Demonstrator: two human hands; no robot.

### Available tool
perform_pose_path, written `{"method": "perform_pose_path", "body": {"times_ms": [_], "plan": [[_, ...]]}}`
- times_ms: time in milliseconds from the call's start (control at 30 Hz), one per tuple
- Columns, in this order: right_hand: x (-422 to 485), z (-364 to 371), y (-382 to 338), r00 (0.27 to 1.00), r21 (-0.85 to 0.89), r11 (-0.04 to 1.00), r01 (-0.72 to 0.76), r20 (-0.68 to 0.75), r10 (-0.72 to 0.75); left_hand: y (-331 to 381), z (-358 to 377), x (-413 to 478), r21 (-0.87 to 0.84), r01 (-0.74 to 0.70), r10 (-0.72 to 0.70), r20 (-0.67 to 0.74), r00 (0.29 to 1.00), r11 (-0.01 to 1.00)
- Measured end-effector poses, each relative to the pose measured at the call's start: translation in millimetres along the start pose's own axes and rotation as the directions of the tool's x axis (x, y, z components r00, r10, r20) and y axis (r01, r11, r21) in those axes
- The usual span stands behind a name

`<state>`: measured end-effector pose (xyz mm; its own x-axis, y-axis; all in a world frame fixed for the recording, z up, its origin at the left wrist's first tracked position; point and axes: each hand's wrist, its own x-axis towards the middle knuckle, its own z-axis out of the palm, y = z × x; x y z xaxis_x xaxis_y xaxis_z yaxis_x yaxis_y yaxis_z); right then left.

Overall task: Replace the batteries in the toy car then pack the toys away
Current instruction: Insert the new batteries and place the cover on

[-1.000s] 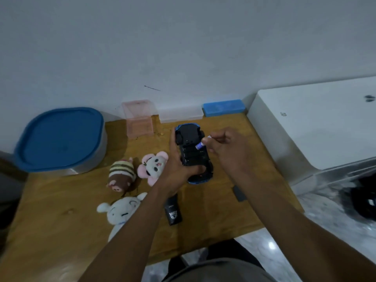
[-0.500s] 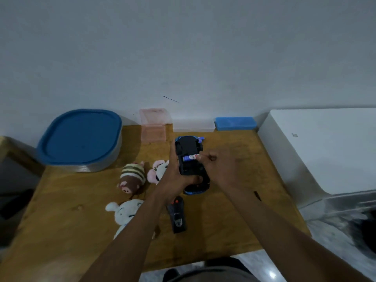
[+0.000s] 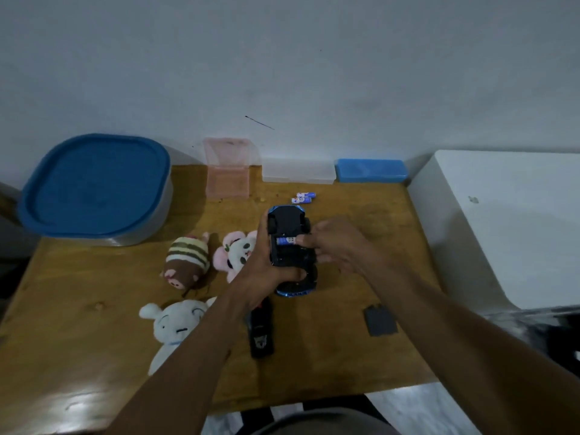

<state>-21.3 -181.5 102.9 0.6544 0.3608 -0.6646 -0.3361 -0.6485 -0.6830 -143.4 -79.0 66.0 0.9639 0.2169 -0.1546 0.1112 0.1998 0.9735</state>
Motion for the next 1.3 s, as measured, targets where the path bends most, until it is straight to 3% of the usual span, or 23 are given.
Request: {"method": "perform_pose_path", "body": {"times_ms": [100,167,200,267,333,500,633,733,767,867,900,967,1033,1133,1200,1300], "plan": [[18.4,-32.2,-16.9,0.975,0.055,0.997,-0.047,0.221,0.034,-5.6,-6.7,15.3,-0.062,0.062,-0.067,-0.069,0.995,0.996],[39.2,-45.9,-26.2,0.983,0.026,1.0,0.007,0.182,-0.012,-3.3,-9.6,25.1,-0.102,0.074,-0.087,-0.132,0.987,0.992],[53.4,-48.5,-29.1,0.993,-0.095,0.992,0.086,0.092,-0.078,-1.0,-10.7,29.8,-0.122,0.066,-0.085,-0.162,0.983,0.99],[82.4,-45.4,-33.7,0.956,-0.477,0.845,0.242,-0.031,-0.292,1.3,-13.0,38.7,-0.126,0.052,-0.077,-0.2,0.977,0.991],[106.2,-36.1,-34.3,0.891,-0.711,0.614,0.342,0.037,-0.453,1.6,-15.0,44.9,-0.114,0.061,-0.084,-0.213,0.973,0.992],[129.1,-16.2,-32.5,0.764,-0.864,0.237,0.445,0.227,-0.604,3.1,-18.7,47.0,-0.065,0.065,-0.078,-0.214,0.974,0.996],[129.3,-10.9,-31.1,0.743,-0.887,0.134,0.442,0.278,-0.608,-0.8,-22.1,43.3,-0.092,0.098,-0.117,-0.239,0.964,0.991],[115.1,-13.1,-26.6,0.726,-0.883,0.129,0.452,0.279,-0.629,-0.7,-21.9,38.4,-0.108,0.103,-0.128,-0.256,0.958,0.989],[107.7,-14.6,-25.4,0.739,-0.863,0.213,0.458,0.237,-0.63,0.8,-22.0,36.4,-0.121,0.098,-0.126,-0.254,0.959,0.988],[83.8,-21.0,-27.2,0.816,-0.622,0.651,0.436,-0.033,-0.577,5.7,-23.0,31.1,-0.147,0.1,-0.128,-0.196,0.972,0.984],[75.0,-24.8,-28.9,0.819,-0.508,0.744,0.433,-0.124,-0.561,8.6,-22.6,29.5,-0.157,0.112,-0.139,-0.176,0.974,0.981],[51.0,-33.4,-32.9,0.808,-0.274,0.833,0.481,-0.23,-0.542,14.6,-21.7,27.0,-0.152,0.122,-0.145,-0.145,0.979,0.981],[22.5,-38.4,-36.7,0.77,-0.127,0.811,0.571,-0.258,-0.583,21.3,-18.9,24.9,-0.096,0.116,-0.128,-0.125,0.984,0.989],[-12.5,-26.9,-39.0,0.697,-0.09,0.727,0.681,-0.226,-0.68,30.9,-13.2,20.7,-0.088,0.097,-0.104,-0.079,0.991,0.991],[-26.0,-11.8,-35.7,0.618,-0.225,0.639,0.736,-0.164,-0.769,36.0,-10.7,16.2,-0.092,0.072,-0.077,-0.052,0.996,0.993],[-35.9,5.1,-30.7,0.421,-0.553,0.299,0.778,0.105,-0.901,40.2,-14.7,6.5,-0.097,0.081,-0.082,-0.007,0.997,0.992]]}}
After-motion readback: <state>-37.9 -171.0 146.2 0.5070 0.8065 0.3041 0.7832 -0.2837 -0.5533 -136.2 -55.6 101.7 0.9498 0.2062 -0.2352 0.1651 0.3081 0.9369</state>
